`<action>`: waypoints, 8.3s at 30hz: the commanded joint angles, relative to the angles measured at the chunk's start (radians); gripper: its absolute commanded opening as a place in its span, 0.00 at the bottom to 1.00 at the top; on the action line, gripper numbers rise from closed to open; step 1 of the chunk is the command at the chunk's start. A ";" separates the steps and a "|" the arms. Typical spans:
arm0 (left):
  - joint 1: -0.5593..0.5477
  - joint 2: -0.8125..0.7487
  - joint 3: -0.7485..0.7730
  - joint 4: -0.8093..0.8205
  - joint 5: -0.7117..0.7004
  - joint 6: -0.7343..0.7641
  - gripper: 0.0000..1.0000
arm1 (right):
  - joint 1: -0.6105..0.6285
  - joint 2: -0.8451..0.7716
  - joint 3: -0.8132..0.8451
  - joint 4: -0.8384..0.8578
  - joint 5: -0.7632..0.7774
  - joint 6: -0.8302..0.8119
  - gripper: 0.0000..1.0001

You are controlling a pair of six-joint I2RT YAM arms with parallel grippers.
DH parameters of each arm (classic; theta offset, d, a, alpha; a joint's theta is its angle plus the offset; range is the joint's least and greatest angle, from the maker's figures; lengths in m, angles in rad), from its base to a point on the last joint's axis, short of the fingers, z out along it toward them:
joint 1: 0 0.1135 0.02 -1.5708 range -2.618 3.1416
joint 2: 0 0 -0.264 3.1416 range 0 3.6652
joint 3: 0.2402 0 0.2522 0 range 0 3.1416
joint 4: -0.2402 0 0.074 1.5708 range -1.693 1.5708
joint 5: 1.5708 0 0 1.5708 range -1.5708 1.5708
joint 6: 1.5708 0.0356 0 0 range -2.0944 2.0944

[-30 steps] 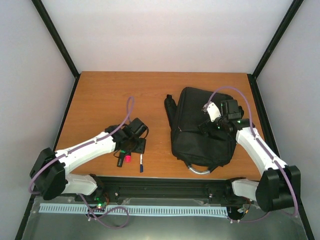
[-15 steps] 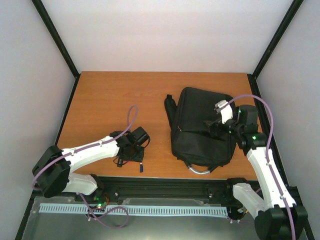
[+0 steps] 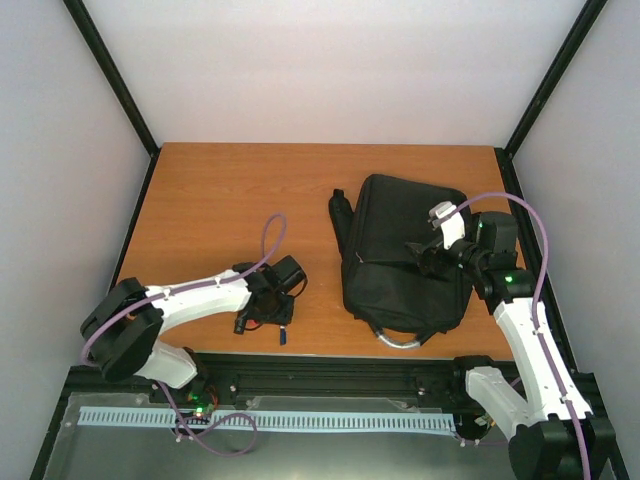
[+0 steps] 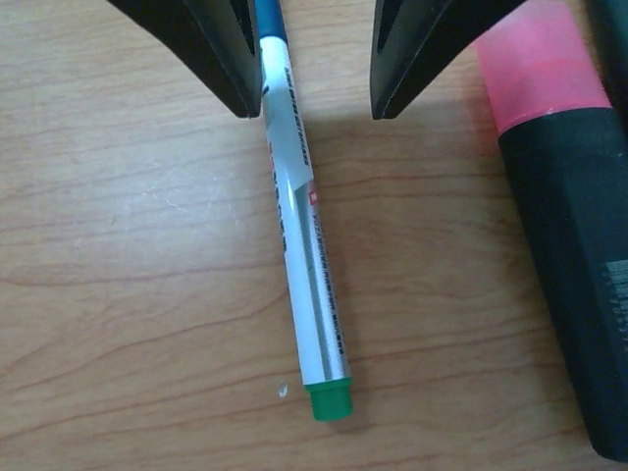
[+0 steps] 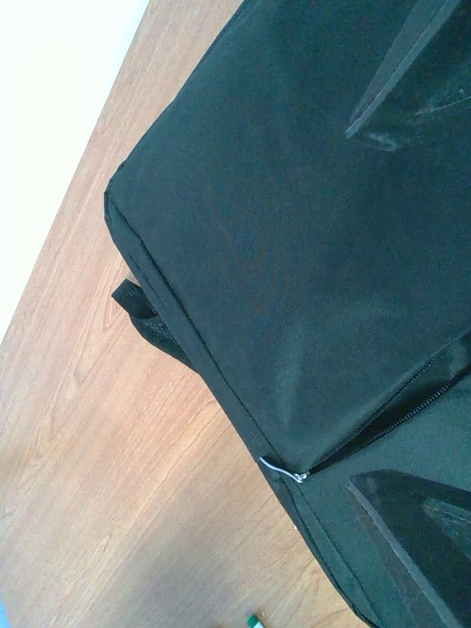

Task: Pack the student bag
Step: Pick up the stationery from the center of the board, then place the stationery in the student bag.

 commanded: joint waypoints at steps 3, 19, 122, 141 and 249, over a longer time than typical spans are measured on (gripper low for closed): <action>-0.033 0.050 0.042 0.016 -0.020 -0.033 0.30 | -0.006 0.004 -0.009 0.021 -0.018 -0.014 0.91; -0.120 0.158 0.138 0.044 0.047 0.157 0.16 | -0.008 0.006 -0.006 0.014 -0.027 -0.022 0.91; -0.139 0.597 0.784 0.306 0.388 0.129 0.01 | 0.129 0.200 0.148 -0.216 0.183 -0.196 0.03; -0.122 0.469 0.775 0.213 0.310 0.218 0.42 | 0.130 0.267 0.148 -0.167 0.047 -0.074 0.03; -0.168 -0.079 0.108 0.591 -0.115 0.217 0.46 | 0.124 0.337 0.060 -0.107 0.115 -0.115 0.06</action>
